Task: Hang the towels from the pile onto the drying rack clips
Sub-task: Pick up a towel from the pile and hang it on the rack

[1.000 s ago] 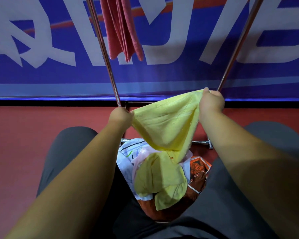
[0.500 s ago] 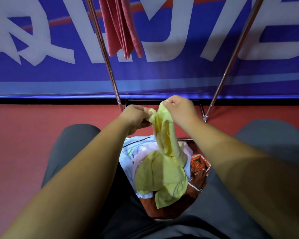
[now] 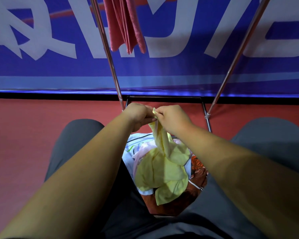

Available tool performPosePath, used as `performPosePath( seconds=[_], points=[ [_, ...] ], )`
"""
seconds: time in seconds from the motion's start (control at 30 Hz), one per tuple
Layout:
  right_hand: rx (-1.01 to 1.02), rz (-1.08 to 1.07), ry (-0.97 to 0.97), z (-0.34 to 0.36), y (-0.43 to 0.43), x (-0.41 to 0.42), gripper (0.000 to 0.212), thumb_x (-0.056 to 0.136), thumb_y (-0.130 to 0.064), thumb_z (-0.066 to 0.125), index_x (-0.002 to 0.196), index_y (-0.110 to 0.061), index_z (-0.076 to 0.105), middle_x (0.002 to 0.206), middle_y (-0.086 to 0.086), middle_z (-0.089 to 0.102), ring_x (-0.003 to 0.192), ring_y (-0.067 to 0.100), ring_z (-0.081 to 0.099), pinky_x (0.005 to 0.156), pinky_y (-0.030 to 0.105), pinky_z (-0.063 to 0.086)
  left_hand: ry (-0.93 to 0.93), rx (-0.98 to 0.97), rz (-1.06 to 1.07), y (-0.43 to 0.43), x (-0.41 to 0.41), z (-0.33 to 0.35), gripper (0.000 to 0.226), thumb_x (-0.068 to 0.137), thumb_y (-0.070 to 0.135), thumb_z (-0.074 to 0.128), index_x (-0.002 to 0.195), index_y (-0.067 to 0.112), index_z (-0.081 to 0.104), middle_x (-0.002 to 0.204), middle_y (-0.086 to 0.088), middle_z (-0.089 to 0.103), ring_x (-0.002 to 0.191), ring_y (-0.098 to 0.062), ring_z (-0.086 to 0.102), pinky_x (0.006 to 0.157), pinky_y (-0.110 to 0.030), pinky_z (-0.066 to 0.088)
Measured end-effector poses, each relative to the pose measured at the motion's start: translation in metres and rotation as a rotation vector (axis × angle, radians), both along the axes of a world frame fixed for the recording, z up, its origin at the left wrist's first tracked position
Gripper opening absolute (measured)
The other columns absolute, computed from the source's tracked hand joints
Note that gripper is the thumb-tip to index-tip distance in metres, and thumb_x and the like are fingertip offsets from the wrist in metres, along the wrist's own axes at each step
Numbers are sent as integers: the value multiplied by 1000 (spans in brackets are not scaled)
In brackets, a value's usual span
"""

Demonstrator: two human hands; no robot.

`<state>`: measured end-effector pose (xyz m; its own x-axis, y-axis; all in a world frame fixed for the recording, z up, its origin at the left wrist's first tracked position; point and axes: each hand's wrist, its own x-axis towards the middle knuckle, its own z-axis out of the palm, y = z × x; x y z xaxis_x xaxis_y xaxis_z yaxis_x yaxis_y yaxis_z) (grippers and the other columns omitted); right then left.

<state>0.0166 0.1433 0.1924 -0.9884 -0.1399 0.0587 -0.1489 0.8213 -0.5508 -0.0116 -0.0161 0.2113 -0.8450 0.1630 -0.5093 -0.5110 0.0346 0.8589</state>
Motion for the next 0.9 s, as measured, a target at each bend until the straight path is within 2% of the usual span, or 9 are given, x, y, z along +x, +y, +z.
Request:
performPosePath(
  seconds=[0.07,0.13,0.23,0.33,0.43,0.6,0.77,0.83,0.9],
  points=[
    [36,47,-5,0,1,2,21,99,-28,57,102,-21,76,86,2,72,82,26,66,67,34,48,-5,-33,45,0,-1,1,18,92,-18,58,93,-2,66,107,-21,68,101,-30,71,85,-35,65],
    [47,80,-7,0,2,4,22,97,-26,59,110,-21,77,92,1,74,85,25,67,71,35,51,-20,-17,75,0,-2,-1,19,93,-19,58,97,-2,66,115,-24,68,105,-34,72,78,-33,66],
    [20,76,6,0,2,4,22,96,-27,61,110,-21,77,91,0,75,85,23,69,73,38,55,-41,26,126,0,-1,-1,29,93,-21,59,117,-6,65,119,-29,66,92,-35,73,64,-30,66],
    [-28,50,8,0,2,2,22,95,-29,62,110,-25,78,89,-3,77,84,18,71,74,38,57,-41,41,130,-1,-2,0,40,95,-19,60,130,1,63,115,-26,69,89,-34,74,71,-33,67],
    [-131,17,-23,0,3,2,20,92,-28,66,106,-28,79,86,-7,77,81,12,72,76,38,59,-50,37,132,0,-2,0,36,95,-15,64,126,4,65,111,-24,71,85,-31,75,72,-34,67],
    [-199,-32,-35,-2,4,1,14,96,-29,71,106,-28,80,87,-8,78,84,12,73,80,37,60,-38,-18,100,-2,-3,-4,33,95,-6,70,126,5,65,106,-17,76,77,-20,77,65,-29,62],
    [-206,-94,4,5,5,1,15,99,-31,65,103,-27,79,80,-6,74,76,16,68,66,32,52,13,-11,42,-1,-4,-2,32,99,0,69,129,11,67,93,-7,79,76,-14,78,91,-35,62],
    [-220,-120,28,10,6,1,16,98,-30,63,101,-24,78,76,-3,71,72,19,66,64,33,49,46,-79,-36,-2,-3,0,23,102,9,69,124,15,71,93,-4,77,77,-15,73,86,-34,61],
    [-237,-161,57,14,7,0,17,96,-28,61,96,-20,76,69,-4,64,66,19,61,61,33,46,112,-231,-132,-2,-1,2,15,103,20,70,117,19,73,90,-1,72,76,-15,64,79,-33,60]
  ],
)
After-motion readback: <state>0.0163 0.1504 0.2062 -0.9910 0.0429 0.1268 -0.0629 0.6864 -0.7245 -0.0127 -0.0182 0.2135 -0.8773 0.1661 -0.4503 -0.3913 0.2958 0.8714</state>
